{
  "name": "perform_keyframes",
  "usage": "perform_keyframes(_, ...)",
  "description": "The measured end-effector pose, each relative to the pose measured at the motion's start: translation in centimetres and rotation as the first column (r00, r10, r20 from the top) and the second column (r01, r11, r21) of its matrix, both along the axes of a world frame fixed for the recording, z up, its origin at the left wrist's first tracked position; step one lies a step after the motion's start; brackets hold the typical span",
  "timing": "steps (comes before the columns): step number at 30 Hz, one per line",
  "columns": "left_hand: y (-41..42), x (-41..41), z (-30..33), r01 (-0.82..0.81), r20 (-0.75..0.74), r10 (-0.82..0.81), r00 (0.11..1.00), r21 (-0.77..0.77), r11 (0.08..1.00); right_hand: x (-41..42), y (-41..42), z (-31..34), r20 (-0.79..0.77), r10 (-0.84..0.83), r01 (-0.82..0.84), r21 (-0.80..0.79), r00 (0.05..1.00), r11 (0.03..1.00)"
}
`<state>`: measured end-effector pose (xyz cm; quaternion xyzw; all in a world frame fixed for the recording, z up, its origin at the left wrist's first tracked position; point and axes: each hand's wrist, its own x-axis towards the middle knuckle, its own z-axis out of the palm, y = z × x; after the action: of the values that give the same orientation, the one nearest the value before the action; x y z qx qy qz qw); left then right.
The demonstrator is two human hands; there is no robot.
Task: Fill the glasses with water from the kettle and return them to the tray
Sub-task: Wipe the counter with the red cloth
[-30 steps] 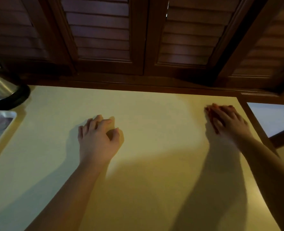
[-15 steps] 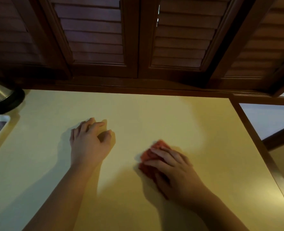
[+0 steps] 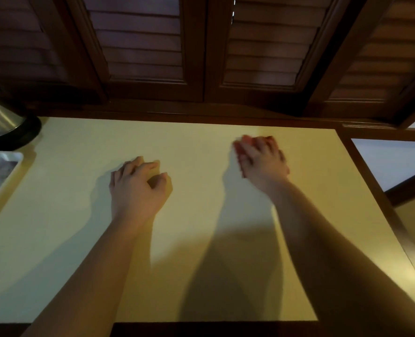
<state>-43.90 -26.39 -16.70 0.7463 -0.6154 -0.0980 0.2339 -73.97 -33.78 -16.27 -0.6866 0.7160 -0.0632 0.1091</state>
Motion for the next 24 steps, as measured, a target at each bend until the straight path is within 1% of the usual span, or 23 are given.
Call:
perform_keyframes(3, -0.1, 0.3, -0.1, 0.002, -0.027, -0.002, 1.0, 0.013, 1.0, 6.9, 5.9, -0.5, -0.028, 0.232, -0.233, -0.047, 0.972, 0.971)
perform_keyframes(5, -0.1, 0.6, -0.1, 0.011, -0.046, -0.01, 0.999, 0.013, 1.0, 8.3, 11.2, -0.4, 0.015, 0.35, -0.349, -0.069, 0.937, 0.935)
perform_keyframes(7, 0.0, 0.8, -0.2, 0.022, -0.05, -0.021, 0.999, 0.008, 1.0, 6.7, 15.7, -0.2, 0.08, 0.471, -0.465, -0.075, 0.879, 0.882)
perform_keyframes(9, 0.1, 0.9, -0.4, 0.037, -0.037, -0.037, 0.999, 0.012, 0.999, 2.9, 18.7, 0.2, 0.133, 0.509, -0.505, -0.058, 0.851, 0.861)
perform_keyframes(11, -0.1, 1.0, -0.7, 0.062, -0.021, -0.061, 0.998, 0.013, 0.998, -2.1, 19.9, 0.6, 0.109, 0.436, -0.435, -0.035, 0.893, 0.9)
perform_keyframes(12, -0.1, 1.0, -0.7, 0.072, -0.017, -0.072, 0.997, 0.016, 0.997, -4.8, 19.9, 0.6, 0.093, 0.34, -0.342, -0.002, 0.936, 0.94)
perform_keyframes(13, -0.1, 1.0, -0.8, 0.079, -0.012, -0.079, 0.997, 0.02, 0.997, -7.4, 19.5, 0.6, 0.072, 0.206, -0.209, 0.039, 0.976, 0.977)
perform_keyframes(14, 0.0, 1.1, -0.7, 0.084, -0.005, -0.084, 0.996, 0.022, 0.996, -9.7, 18.6, 0.5, 0.045, 0.073, -0.076, 0.065, 0.996, 0.995)
perform_keyframes(15, 0.1, 1.1, -0.7, 0.088, 0.004, -0.089, 0.996, 0.023, 0.996, -11.6, 17.6, 0.3, 0.012, -0.033, 0.032, 0.059, 0.999, 0.998)
perform_keyframes(17, 0.1, 1.1, -0.6, 0.092, -0.003, -0.092, 0.996, 0.014, 0.996, -13.5, 14.9, -0.3, -0.036, -0.193, 0.194, 0.013, 0.98, 0.981)
perform_keyframes(19, 0.2, 1.2, -0.4, 0.091, -0.063, -0.091, 0.994, -0.001, 0.996, -11.9, 12.0, -0.5, -0.041, -0.307, 0.308, 0.008, 0.951, 0.951)
perform_keyframes(21, 0.4, 1.6, 0.0, 0.102, -0.172, -0.106, 0.979, -0.03, 0.994, -7.1, 9.5, -0.7, -0.028, -0.331, 0.332, 0.02, 0.943, 0.943)
perform_keyframes(22, 0.7, 1.9, 0.3, 0.116, -0.232, -0.123, 0.965, -0.043, 0.992, -4.0, 8.6, -0.7, -0.021, -0.305, 0.305, 0.009, 0.952, 0.952)
perform_keyframes(24, 1.7, 2.9, 1.0, 0.138, -0.32, -0.14, 0.937, -0.028, 0.99, 3.2, 8.2, -0.8, -0.014, -0.17, 0.169, -0.043, 0.985, 0.985)
